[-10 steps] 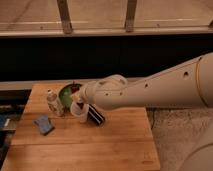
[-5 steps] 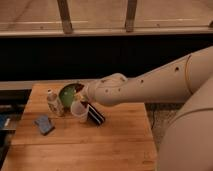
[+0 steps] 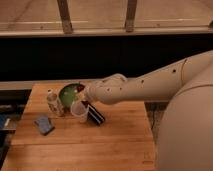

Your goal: Place the pepper in the ceramic cup

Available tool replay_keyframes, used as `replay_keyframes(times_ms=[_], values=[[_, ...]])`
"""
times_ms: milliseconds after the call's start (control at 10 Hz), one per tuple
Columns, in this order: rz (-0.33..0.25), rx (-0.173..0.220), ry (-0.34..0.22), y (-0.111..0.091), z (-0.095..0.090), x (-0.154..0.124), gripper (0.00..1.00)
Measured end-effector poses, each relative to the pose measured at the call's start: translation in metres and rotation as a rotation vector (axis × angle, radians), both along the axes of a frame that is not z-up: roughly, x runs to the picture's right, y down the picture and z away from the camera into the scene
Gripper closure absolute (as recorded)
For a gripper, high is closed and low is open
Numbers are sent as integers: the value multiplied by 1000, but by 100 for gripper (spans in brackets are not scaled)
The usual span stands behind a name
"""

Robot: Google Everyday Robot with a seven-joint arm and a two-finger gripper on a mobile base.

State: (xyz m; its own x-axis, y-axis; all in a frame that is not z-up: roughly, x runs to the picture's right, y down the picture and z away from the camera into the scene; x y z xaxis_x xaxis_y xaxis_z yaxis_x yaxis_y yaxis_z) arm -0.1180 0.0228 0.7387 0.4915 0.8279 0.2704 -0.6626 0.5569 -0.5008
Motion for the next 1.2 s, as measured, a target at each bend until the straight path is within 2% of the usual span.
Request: replay_keyframes(times_ms=[700, 1000, 1200], values=[[3, -37, -58, 6, 28, -16, 100], [6, -36, -107, 11, 31, -24, 96], [7, -35, -112, 11, 31, -26, 90]])
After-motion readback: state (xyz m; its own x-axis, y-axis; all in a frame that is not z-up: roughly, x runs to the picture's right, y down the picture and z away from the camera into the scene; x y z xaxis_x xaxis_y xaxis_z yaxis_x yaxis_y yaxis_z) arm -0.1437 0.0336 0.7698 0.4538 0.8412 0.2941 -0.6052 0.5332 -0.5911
